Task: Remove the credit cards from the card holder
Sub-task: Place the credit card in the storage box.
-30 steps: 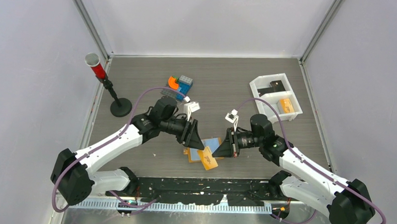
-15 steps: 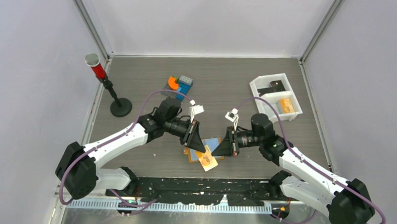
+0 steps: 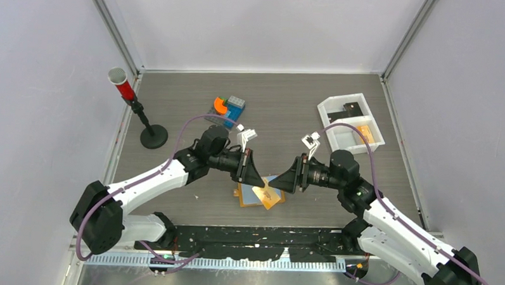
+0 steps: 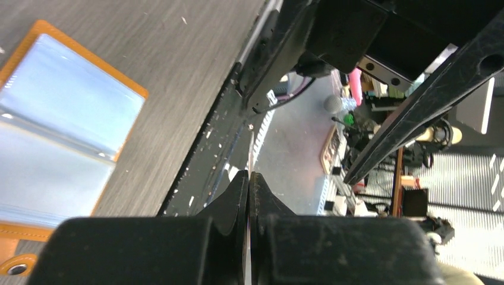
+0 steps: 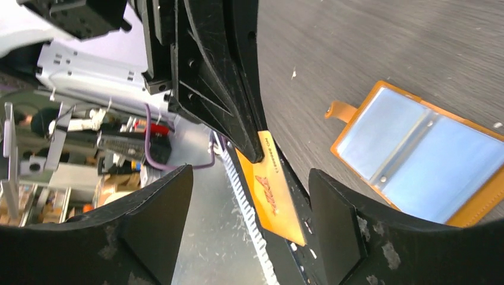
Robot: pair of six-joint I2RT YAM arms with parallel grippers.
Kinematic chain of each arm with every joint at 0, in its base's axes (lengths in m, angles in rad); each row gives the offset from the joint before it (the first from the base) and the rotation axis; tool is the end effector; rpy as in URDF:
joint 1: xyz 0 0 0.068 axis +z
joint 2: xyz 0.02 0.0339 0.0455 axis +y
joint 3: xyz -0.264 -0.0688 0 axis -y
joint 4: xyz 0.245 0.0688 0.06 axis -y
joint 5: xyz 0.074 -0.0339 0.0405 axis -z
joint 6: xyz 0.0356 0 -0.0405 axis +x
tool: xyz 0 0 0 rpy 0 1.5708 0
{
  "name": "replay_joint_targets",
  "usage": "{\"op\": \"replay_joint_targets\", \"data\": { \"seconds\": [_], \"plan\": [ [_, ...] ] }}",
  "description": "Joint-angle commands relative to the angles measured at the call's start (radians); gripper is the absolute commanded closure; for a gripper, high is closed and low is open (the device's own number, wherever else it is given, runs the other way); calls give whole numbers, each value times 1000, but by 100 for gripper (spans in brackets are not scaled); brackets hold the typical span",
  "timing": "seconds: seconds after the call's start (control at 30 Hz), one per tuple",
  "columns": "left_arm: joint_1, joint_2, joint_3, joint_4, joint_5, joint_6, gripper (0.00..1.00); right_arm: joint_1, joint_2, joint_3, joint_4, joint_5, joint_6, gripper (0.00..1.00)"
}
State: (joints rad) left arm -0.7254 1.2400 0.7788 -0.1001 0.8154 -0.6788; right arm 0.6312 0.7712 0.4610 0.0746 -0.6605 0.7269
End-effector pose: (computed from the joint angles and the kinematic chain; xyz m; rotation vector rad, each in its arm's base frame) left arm 0.1801 -0.1943 0.2555 0.6167 2.3414 -1.6169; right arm 0.1337 0.1248 0.2560 -0.4389 1.9994 1.5056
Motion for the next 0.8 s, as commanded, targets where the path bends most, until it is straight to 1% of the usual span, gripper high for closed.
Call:
{"op": "replay_joint_targets", "data": {
  "seconds": [0.0,0.1,0.23,0.33,0.4,0.47,0.5,0.53,0.6,0.7,0.73,0.77],
  "plan": [
    [-2,-73,-38,182,-138,-150,100,-2,-63,-27,11,169,91,23],
    [-2,-112,-72,260,-210,-222,100,-3,-117,-40,1,248,125,24],
    [-2,-163,-92,293,-302,-274,100,-2,-164,-68,6,323,177,24],
    [-2,-190,-105,344,-330,-311,100,-2,-172,-98,54,334,212,26],
    [-2,-199,-103,356,-331,-322,100,-2,-159,-117,105,316,242,31],
    [-2,-205,-105,366,-333,-329,100,-2,-139,-135,161,287,266,39],
    [-2,-208,-110,375,-334,-334,100,-2,-133,-142,196,268,272,46],
    [-2,-211,-116,384,-338,-342,100,-2,-120,-147,210,252,282,50],
    [-2,-216,-128,405,-342,-358,100,-2,-106,-159,253,236,296,64],
    [-2,-222,-144,422,-353,-369,100,-3,-101,-176,307,230,316,74],
    [-2,-225,-149,421,-359,-370,100,-2,-103,-183,316,230,323,79],
    [-2,-228,-153,420,-365,-368,100,-2,-104,-185,329,231,327,83]
  ]
}}
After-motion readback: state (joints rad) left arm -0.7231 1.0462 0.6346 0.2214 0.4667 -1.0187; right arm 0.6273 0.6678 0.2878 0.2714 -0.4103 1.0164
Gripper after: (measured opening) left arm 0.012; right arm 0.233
